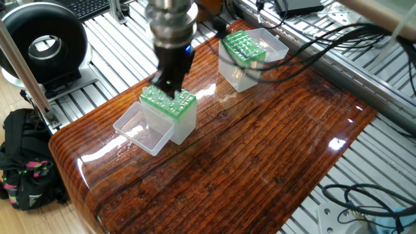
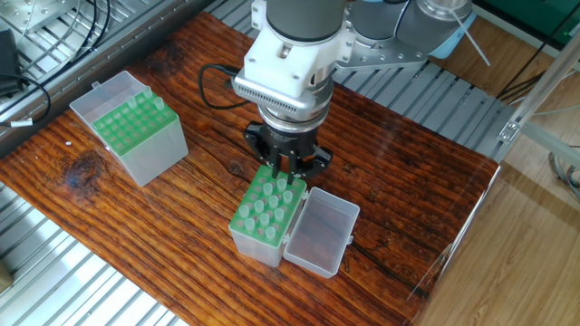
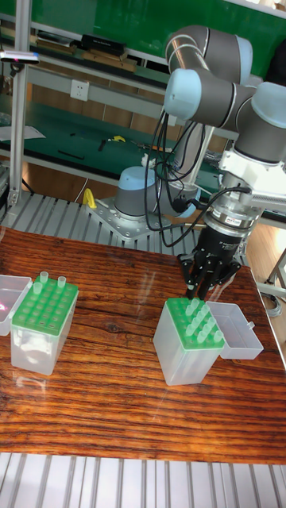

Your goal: Transfer all large pipette tips from one holder to another

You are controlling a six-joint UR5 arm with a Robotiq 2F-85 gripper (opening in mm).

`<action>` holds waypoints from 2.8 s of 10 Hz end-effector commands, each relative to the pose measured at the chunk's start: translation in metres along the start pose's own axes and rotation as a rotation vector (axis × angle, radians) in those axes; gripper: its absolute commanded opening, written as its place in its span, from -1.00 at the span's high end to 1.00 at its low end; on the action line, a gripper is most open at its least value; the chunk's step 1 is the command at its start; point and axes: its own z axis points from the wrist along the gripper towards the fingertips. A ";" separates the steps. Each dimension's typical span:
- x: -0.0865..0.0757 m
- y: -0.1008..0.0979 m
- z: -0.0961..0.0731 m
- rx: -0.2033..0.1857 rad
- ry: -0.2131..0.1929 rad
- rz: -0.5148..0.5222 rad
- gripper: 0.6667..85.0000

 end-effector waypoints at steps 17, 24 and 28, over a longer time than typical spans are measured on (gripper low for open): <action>-0.012 0.003 0.008 -0.006 -0.030 -0.015 0.45; -0.012 0.008 0.003 -0.003 -0.030 0.000 0.77; -0.012 0.014 -0.013 0.009 -0.027 0.005 0.80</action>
